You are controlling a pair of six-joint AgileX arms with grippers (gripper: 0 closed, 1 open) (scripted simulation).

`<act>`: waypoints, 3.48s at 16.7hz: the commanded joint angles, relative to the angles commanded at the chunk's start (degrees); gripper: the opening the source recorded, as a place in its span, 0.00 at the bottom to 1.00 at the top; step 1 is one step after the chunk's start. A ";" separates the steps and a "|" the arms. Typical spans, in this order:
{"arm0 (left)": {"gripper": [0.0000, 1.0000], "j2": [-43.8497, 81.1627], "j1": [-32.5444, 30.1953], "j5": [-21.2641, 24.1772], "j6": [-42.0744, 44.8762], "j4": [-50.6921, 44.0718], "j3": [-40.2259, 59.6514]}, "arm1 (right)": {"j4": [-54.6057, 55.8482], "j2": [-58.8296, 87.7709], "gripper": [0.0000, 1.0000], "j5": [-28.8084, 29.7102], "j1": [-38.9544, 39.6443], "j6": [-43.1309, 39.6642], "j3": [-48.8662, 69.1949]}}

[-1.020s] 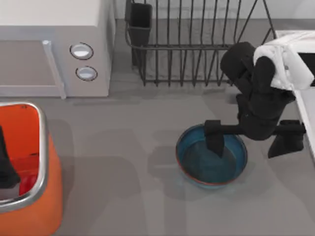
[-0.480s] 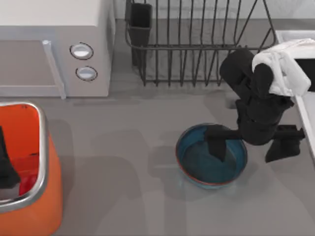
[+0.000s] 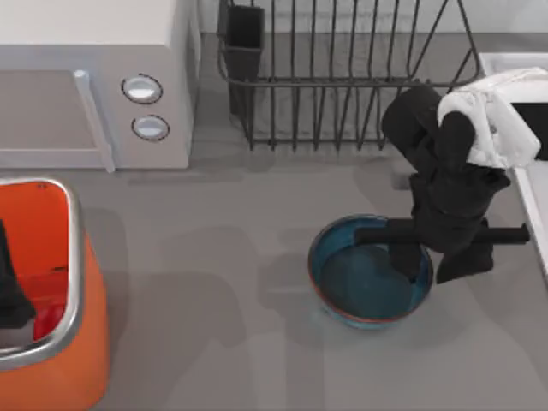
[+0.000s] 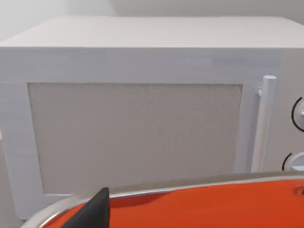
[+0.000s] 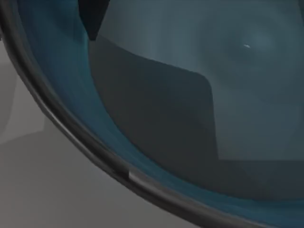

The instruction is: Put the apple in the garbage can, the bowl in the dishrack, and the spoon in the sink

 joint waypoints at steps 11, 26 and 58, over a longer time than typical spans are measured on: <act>1.00 0.00 0.00 0.00 0.00 0.00 0.00 | -0.05 -0.12 0.00 0.02 -0.07 -0.01 0.03; 1.00 0.00 0.00 0.00 0.00 0.00 0.00 | -21.32 -5.95 0.00 -0.04 -0.10 -0.19 15.28; 1.00 0.00 0.00 0.00 0.00 0.00 0.00 | 57.30 -21.50 0.00 55.48 25.95 -27.31 9.28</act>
